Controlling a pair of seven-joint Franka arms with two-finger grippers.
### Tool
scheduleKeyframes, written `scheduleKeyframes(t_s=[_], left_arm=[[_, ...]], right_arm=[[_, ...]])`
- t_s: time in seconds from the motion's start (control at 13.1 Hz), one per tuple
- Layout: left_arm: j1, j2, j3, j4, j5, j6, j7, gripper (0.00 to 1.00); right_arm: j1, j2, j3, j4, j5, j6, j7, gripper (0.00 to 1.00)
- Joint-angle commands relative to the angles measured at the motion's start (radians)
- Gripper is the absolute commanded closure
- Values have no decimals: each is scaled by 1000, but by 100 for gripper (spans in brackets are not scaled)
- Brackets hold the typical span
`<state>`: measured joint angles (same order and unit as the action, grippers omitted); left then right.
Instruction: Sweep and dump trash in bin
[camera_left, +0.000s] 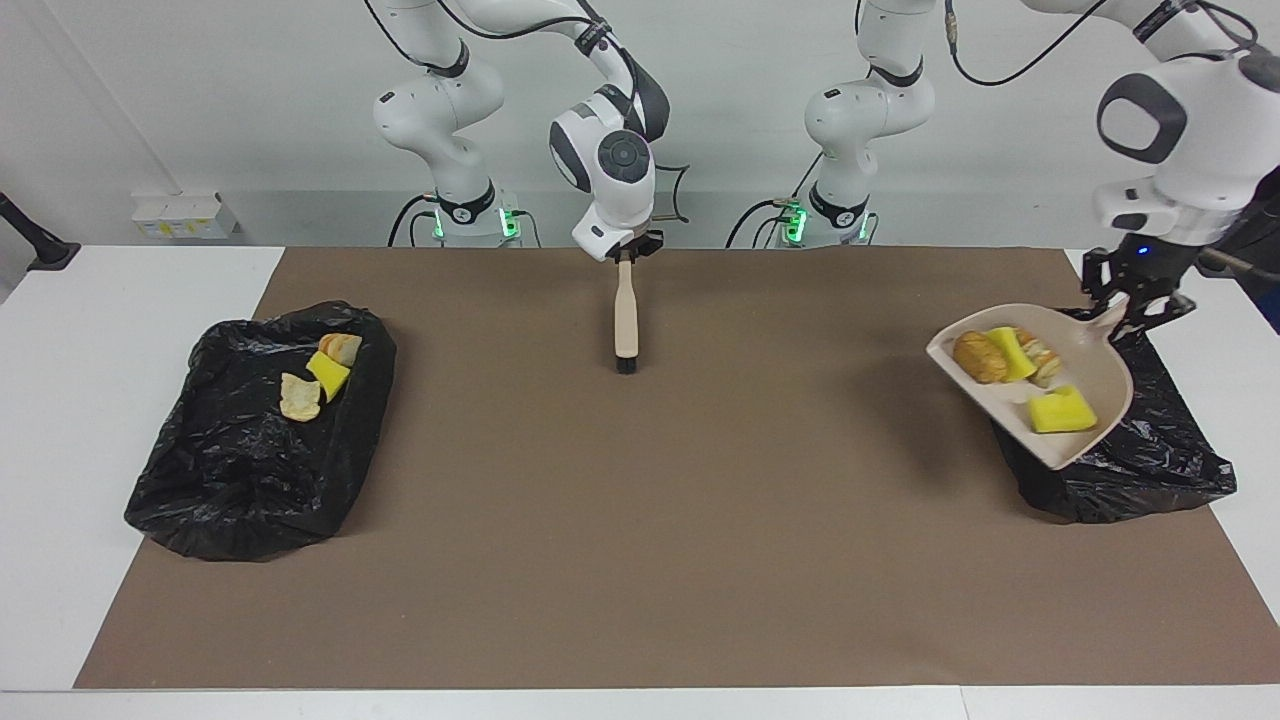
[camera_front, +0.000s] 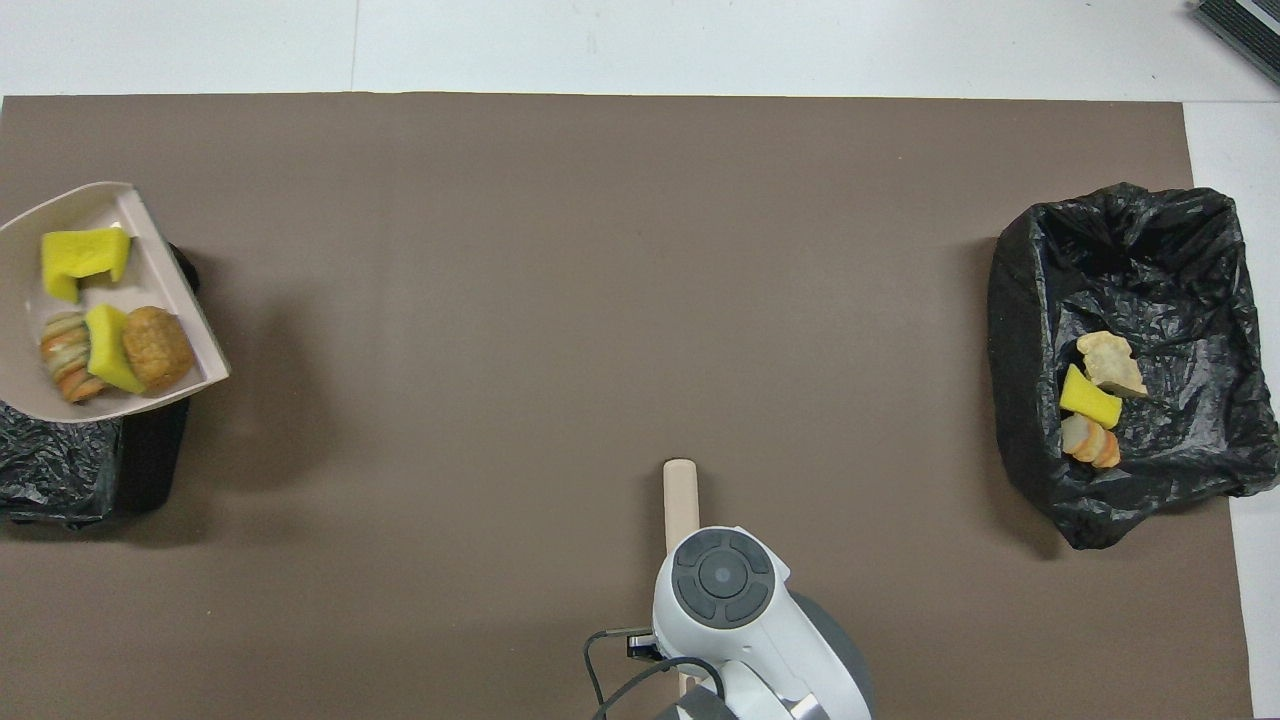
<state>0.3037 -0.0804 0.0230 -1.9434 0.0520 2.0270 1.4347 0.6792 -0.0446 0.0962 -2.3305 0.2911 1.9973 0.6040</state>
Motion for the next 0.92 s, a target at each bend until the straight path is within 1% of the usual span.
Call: scheduleKeyframes(t_s=[0.0, 0.15, 0.23, 0.31, 0.38, 0.46, 0.61, 0.76, 0.84], left_arm=[[112, 5, -14, 55, -20, -11, 38, 100], [158, 59, -5, 139, -9, -10, 123, 100], [176, 89, -5, 177, 5, -5, 150, 100], [184, 128, -3, 213, 47, 1, 164, 100], [184, 154, -5, 239, 116, 15, 165, 100], [183, 163, -5, 238, 181, 34, 162, 100], [173, 168, -5, 222, 258, 55, 162, 100], [163, 174, -6, 187, 383, 80, 158, 100], [149, 163, -5, 155, 420, 100, 158, 100]], right_arm=[[-1, -9, 0, -18, -1, 43, -32, 100], [-1, -11, 0, -26, -1, 44, -36, 100], [-1, -9, 0, -27, -1, 44, -35, 98], [-1, -3, 0, -29, -1, 54, -35, 94], [-1, 2, 0, -33, -1, 73, -36, 92], [-1, 5, 0, -32, -1, 77, -36, 84], [-1, 9, 0, -26, -6, 78, -36, 0], [-3, 29, 0, 11, -21, 81, -36, 0], [-10, 47, -3, 48, -24, 81, -36, 0]])
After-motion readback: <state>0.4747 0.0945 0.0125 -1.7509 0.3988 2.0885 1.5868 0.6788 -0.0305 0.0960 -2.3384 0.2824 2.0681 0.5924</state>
